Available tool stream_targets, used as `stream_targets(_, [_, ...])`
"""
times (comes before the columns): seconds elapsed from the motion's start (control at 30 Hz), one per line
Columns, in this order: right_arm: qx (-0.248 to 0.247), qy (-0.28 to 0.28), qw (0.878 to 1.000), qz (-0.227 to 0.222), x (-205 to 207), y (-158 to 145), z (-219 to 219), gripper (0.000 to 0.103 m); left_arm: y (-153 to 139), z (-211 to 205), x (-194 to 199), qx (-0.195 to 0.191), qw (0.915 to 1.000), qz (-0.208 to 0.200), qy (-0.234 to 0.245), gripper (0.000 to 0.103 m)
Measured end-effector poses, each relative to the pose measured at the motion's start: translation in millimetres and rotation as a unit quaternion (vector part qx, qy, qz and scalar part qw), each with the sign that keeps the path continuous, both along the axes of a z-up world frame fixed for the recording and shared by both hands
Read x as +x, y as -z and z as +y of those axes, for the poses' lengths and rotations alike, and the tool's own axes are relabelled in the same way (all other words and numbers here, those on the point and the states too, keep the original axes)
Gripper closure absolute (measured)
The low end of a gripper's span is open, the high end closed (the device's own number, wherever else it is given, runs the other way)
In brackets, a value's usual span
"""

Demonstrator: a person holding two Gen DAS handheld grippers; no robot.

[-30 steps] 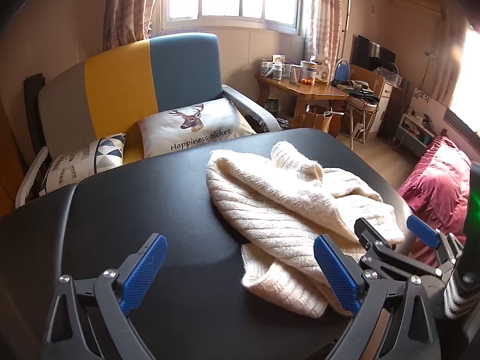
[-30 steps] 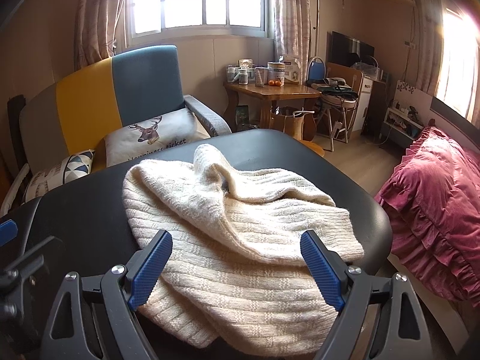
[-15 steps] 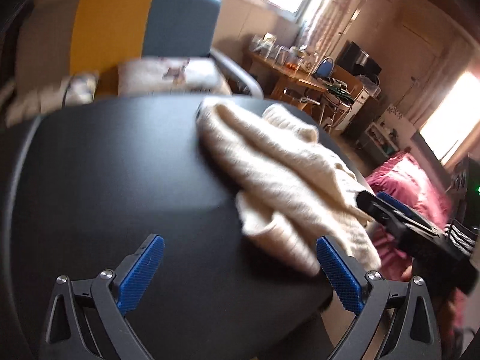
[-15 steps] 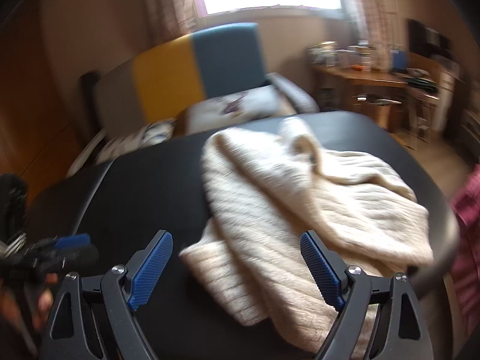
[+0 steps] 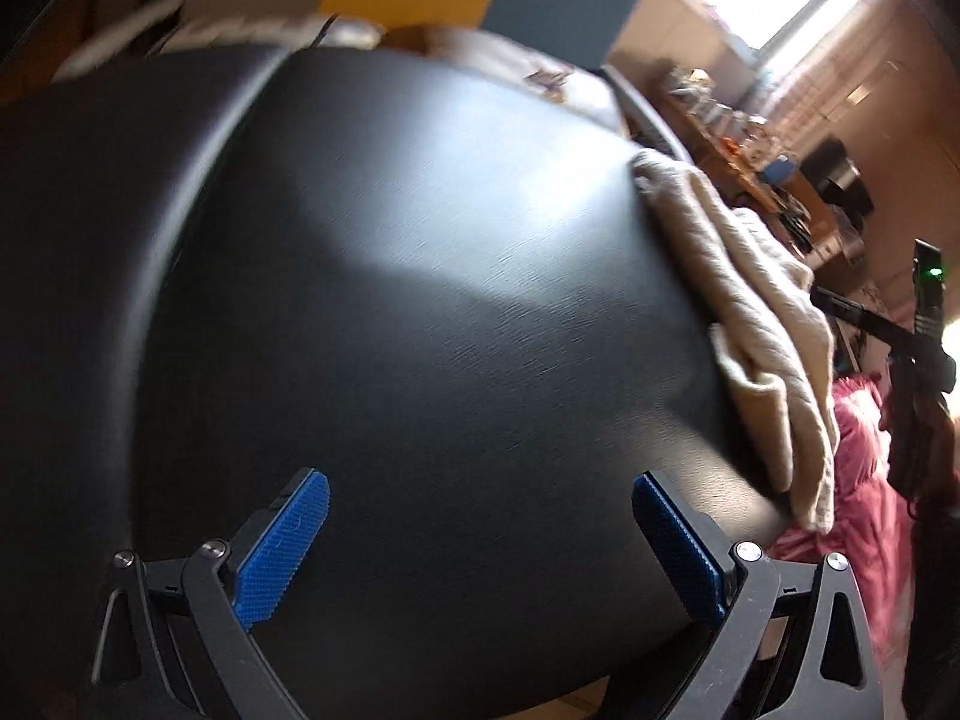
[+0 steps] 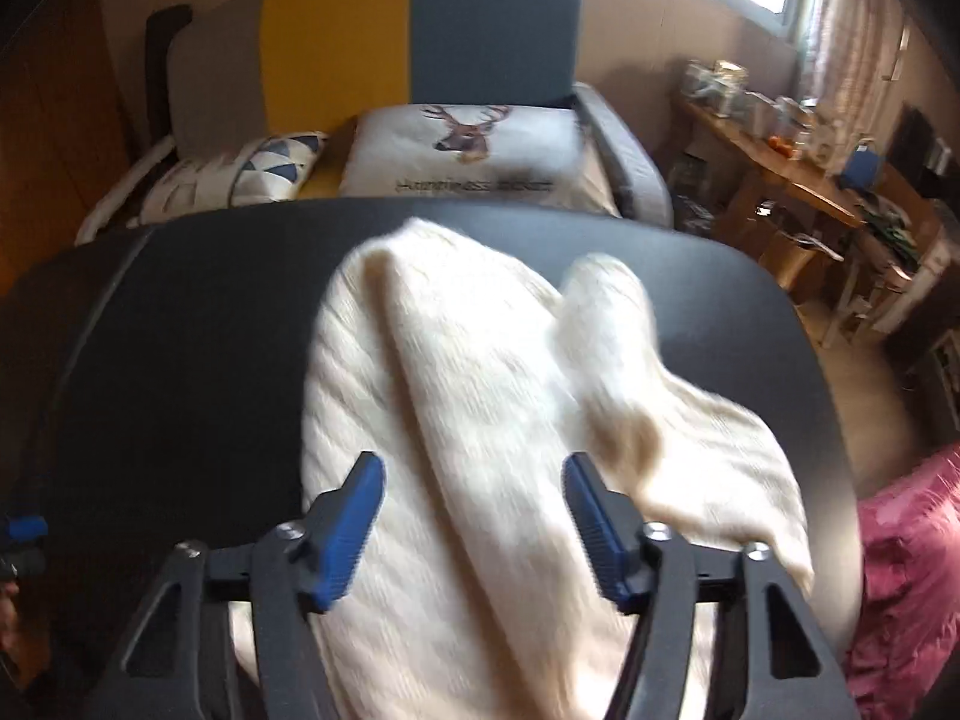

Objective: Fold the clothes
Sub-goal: 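Reach both grippers toward the crumpled cream sweater on the table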

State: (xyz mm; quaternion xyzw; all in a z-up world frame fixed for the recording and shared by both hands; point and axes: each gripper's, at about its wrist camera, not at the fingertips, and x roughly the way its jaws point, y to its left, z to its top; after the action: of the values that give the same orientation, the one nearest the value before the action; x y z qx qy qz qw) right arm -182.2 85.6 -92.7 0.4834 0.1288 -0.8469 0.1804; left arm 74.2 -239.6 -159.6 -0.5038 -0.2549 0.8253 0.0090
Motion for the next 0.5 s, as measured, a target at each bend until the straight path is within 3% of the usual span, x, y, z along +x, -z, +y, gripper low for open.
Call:
stream_targets(0.1, [0.05, -0.031, 0.998, -0.014, -27.2, 17.4, -29.3, 0.041, 2.0, -8.2, -0.6, 0.028, 0.9996, 0.002, -0.011, 0.001])
stream_targets(0.17, [0.091, -0.041, 0.995, -0.02, -42.6, 34.2, -44.5, 0.05, 0.2, -4.1, -7.3, 0.039, 0.9992, 0.004, 0.0, 0.001])
stream_targets(0.23, [0.116, -0.024, 0.993, -0.02, -54.8, 47.5, -44.0, 0.091, -2.2, 1.8, -14.3, 0.05, 0.9986, 0.008, 0.012, 0.001])
stream_targets(0.33, [0.143, 0.002, 0.99, -0.011, -70.6, 60.0, -40.3, 0.094, -10.5, 15.0, -25.4, 0.052, 0.998, 0.021, 0.029, 0.001])
stream_targets(0.5, [0.133, 0.063, 0.986, 0.072, -66.8, 12.9, 13.7, 0.095, -34.2, 50.4, -47.9, 0.056, 0.9935, 0.058, 0.08, 0.001])
